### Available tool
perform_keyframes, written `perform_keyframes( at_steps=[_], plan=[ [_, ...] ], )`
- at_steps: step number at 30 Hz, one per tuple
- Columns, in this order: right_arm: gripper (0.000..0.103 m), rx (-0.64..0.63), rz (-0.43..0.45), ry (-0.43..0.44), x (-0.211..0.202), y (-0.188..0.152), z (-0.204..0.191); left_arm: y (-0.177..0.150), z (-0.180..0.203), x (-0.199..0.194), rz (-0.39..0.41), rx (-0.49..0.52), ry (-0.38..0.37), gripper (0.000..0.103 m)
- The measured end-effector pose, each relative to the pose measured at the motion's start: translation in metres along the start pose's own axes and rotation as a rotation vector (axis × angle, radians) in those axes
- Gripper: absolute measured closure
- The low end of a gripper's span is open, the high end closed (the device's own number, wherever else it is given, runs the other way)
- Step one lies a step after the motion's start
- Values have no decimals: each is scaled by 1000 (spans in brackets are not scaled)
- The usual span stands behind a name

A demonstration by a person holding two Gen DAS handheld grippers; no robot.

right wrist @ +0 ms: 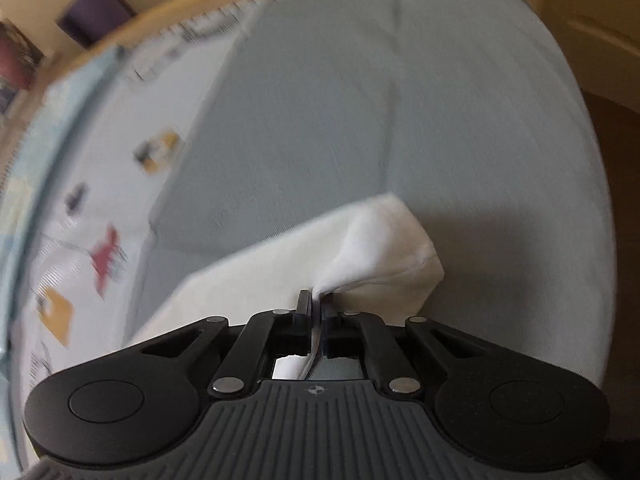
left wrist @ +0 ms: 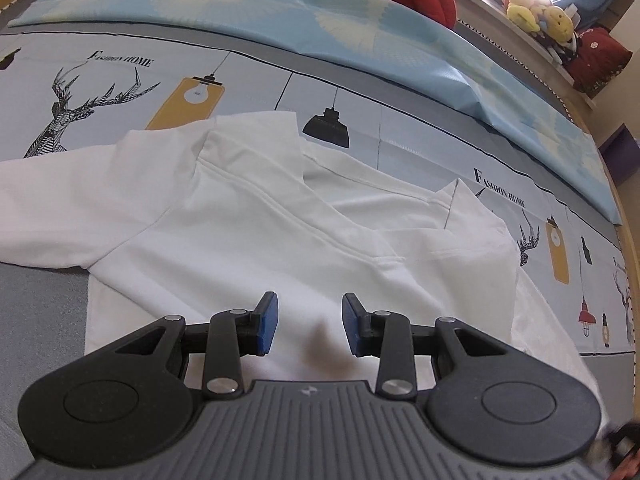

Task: Fold small clothes
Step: 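Grasp the sleeve cuff with the right gripper and lift it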

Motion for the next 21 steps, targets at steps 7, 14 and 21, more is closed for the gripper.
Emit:
perform_keyframes(
  at_steps=[7, 14, 21],
  plan=[
    [100, -164, 411, 230, -42, 93, -46, 0, -3, -4, -20, 24, -28, 64],
    [98, -234, 271, 37, 51, 93, -31, -2, -13, -9, -61, 42, -49, 64],
    [86, -189, 241, -18, 69, 97, -20, 6, -23, -26, -57, 53, -65, 64]
  ],
)
Point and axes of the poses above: each gripper's, at about its wrist camera, not at the fingertips, and x roughly the way its jaws point, z to its right, y to its top, the point moved 8 cm from there along x, roughly the way its jaws point, and after that the axes turned 13 degrees about -y, right-handed, at the moved point
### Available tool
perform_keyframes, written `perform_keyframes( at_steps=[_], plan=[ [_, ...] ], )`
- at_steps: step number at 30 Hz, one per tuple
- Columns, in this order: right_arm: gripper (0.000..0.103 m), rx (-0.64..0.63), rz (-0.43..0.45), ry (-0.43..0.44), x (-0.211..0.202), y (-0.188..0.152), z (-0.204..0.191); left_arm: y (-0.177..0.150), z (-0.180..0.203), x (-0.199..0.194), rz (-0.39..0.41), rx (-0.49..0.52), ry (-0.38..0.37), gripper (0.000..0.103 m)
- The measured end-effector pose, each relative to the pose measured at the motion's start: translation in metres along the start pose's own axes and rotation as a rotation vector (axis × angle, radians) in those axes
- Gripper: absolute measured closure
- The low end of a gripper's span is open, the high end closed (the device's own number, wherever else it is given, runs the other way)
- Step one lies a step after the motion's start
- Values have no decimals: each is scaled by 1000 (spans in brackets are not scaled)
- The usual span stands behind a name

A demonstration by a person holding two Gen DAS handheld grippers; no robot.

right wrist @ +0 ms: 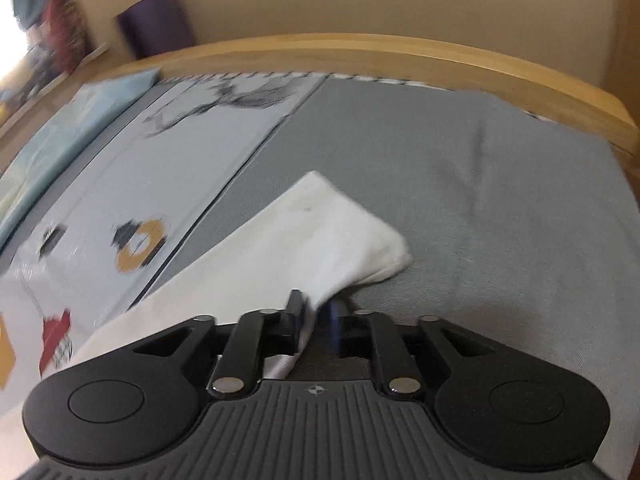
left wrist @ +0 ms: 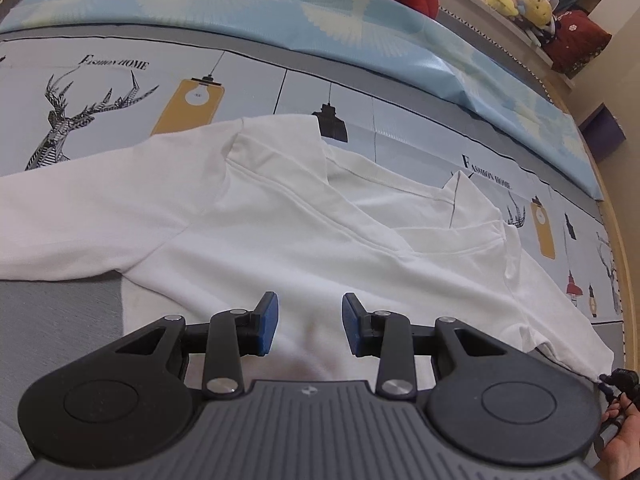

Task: Fold small clothes
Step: 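Grasp the sleeve cuff with the right gripper and lift it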

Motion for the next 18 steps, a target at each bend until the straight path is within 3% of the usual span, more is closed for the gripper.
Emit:
perform_keyframes(
  at_steps=[3, 5, 7, 9, 11, 13, 15, 18],
  plan=[
    [85, 100, -36, -70, -3, 0, 24, 4, -3, -10, 12, 20, -4, 63],
    [81, 131, -56, -200, -11, 3, 38, 6, -6, -19, 20, 21, -16, 63],
    [81, 148, -26, -345, -24, 6, 49, 7, -14, -32, 31, 25, -15, 63],
    [81, 164, 33, -360, -50, 11, 51, 7, -23, -50, 58, 19, 5, 63],
    [79, 130, 78, -268, -82, 12, 36, 1, -33, -75, 79, 5, 14, 63],
    [74, 62, 74, -122, -113, 5, 12, -15, -41, -98, 83, 3, 8, 63],
    [71, -37, 15, 55, -142, -13, -17, -39, -49, -121, 86, 23, 9, 63],
    [69, -224, -109, 300, -196, -66, -47, -87, -69, -144, 90, 40, 11, 63]
  ],
)
Point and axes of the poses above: each gripper's, at about its wrist camera, not at the fingertips, and x roughly the way its jaws point, z to its right, y to its top, the point moved 8 cm from there along x, roughly the way its jaws point, and after that the axes turned 13 degrees about -y, right-handed, at the moved point
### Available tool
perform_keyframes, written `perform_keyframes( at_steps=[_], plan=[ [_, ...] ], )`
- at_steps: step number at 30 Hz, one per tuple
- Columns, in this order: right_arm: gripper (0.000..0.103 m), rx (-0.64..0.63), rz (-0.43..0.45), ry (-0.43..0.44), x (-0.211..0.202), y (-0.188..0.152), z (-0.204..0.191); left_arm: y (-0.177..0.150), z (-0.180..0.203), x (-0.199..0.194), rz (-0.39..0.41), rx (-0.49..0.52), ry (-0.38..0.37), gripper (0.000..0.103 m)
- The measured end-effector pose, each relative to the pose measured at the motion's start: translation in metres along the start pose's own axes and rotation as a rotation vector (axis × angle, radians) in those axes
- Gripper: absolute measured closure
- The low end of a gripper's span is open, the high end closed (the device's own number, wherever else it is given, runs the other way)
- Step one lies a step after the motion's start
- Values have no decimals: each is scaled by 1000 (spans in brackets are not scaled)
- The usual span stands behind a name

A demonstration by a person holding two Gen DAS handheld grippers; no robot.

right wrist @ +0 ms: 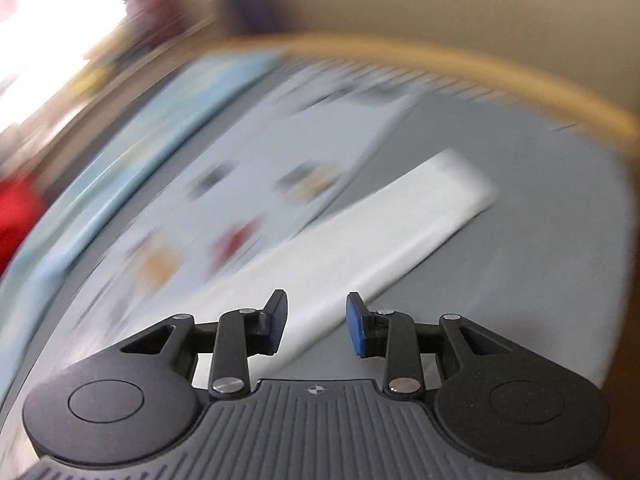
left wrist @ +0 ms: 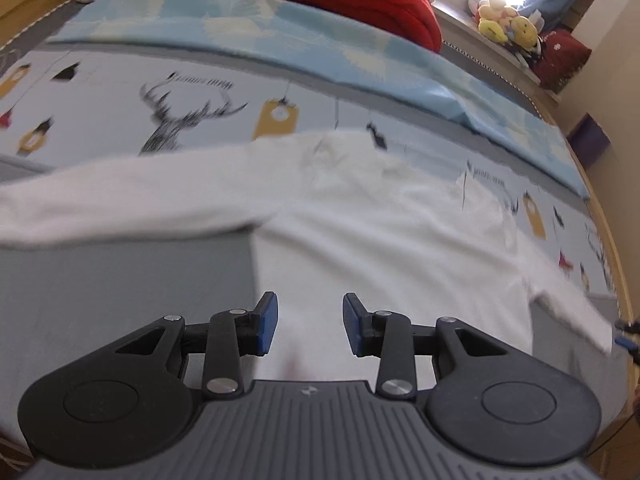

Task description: Fold small clothes

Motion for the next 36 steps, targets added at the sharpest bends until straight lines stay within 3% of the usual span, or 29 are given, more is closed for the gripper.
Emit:
perform_keyframes(
  at_steps=[4, 6, 7, 9, 11, 15, 18, 20, 21, 22, 23, 25, 27, 29, 31, 33, 36],
  plan=[
    [62, -278, -99, 150, -43, -89, -35, -74, -36, -8, -7, -26, -12, 63],
    [58, -392, -107, 181, -57, -137, -37, -118, -60, 3, -123, -122, 43, 66],
    [58, -435, -105, 183, -58, -159, -34, -128, -62, 5, -144, -147, 28, 66],
    [58, -502, -153, 92, -46, -189, -23, -138, -53, 8, -163, -97, -26, 64],
    [58, -477, -190, 36, -35, -207, -15, -147, -52, 12, -195, -28, -6, 64],
    [58, -565, -220, -25, -12, -237, -7, -163, -68, 17, -254, -51, 41, 64],
    [56, -624, -154, -42, -21, -244, -7, -171, -68, 17, -271, -31, 46, 69],
    [57, -608, -162, -55, -20, -245, -1, -175, -64, 17, -281, 9, 43, 96],
    [58, -592, -173, -54, -21, -245, 2, -177, -62, 15, -276, 18, 36, 96],
    [74, -581, -181, -50, -22, -244, 4, -176, -60, 11, -257, 28, 36, 97],
    [98, -576, -190, -35, -24, -244, 5, -174, -59, 5, -225, 28, 34, 97],
    [98, -552, -187, 1, -32, -242, 8, -164, -58, -13, -139, -19, -4, 97],
    [98, -506, -157, 44, -47, -234, 14, -164, -61, -25, -115, -44, -18, 97],
    [98, -493, -149, 69, -55, -233, 18, -180, -72, -17, -200, -51, 39, 97],
    [98, -530, -213, 2, -40, -245, 28, -193, -74, -7, -271, -34, 70, 97],
    [98, -538, -250, -35, -31, -253, 32, -190, -68, -12, -237, -14, 61, 97],
    [98, -552, -192, -26, -40, -250, 26, -188, -68, -14, -234, -25, 63, 96]
  ],
)
Point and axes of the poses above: each gripper's, at about its wrist camera, not at the fingertips, and x roughly the way its jaws point, z to its right, y to its top, the point moved 8 cm from there along x, roughly the way its jaws point, and after that the axes turned 13 degrees about -y, right-handed, at the moved point
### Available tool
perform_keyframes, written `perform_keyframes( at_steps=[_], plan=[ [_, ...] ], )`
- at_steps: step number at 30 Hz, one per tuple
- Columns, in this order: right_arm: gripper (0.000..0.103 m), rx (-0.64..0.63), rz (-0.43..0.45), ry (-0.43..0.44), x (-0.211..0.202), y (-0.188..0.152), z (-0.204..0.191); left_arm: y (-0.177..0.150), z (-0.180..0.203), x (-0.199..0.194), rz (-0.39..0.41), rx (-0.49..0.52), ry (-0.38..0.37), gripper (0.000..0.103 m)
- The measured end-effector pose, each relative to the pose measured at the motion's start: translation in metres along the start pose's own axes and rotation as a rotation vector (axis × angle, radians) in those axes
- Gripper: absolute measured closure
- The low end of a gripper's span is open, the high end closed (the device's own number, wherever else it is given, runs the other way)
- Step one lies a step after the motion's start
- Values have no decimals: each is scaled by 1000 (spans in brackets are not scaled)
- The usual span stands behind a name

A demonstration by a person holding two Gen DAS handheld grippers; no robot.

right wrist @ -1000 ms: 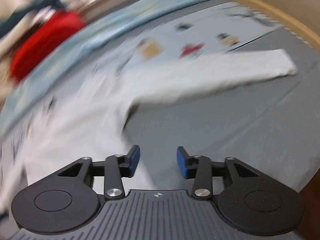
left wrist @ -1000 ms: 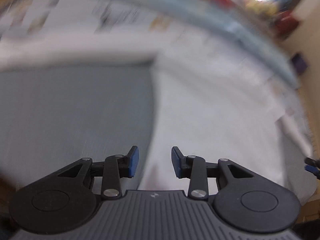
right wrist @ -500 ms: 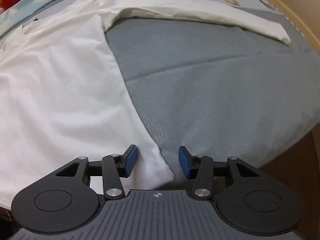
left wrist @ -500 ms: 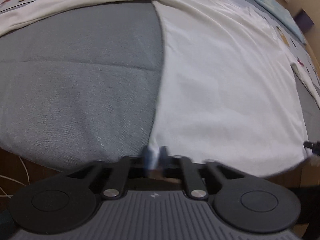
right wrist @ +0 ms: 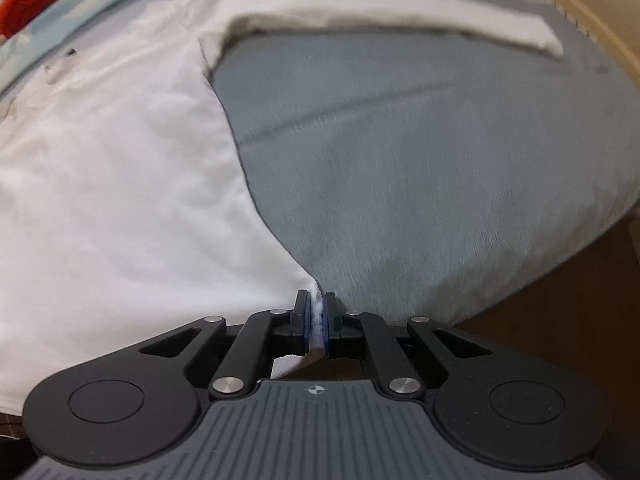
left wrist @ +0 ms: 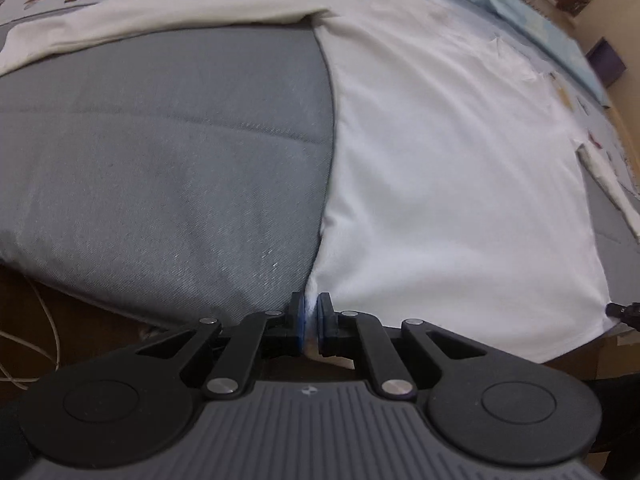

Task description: Fold small clothes

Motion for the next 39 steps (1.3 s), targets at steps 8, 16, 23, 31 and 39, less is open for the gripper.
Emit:
perform_keyframes(
  at_steps=[8, 16, 23, 31, 39],
  plan=[
    [81, -16, 108, -82, -18, 6, 0, 16, 18, -16, 117, 89, 16, 85],
    [67, -96, 23, -40, 6, -7, -22, -7, 20, 27, -85, 223, 164, 64],
    [50, -114, 27, -77, 10, -4, -23, 6, 26, 18, -22, 231, 117, 56],
    [50, -150, 152, -99, -10, 6, -28, 10, 35, 19, 49, 248, 93, 47],
    [50, -136, 238, -130, -31, 22, -29, 6, 37, 14, 49, 268, 116, 43]
  ],
)
Point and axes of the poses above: each gripper's, at about its wrist camera, not at the fingertips, and x roughly the way its jaws point, z to its right, y to its top, the point moved 8 cm from there along x, roughly the way its jaws point, and after that the axes turned 13 degrees about -y, right-handed, at the moved point
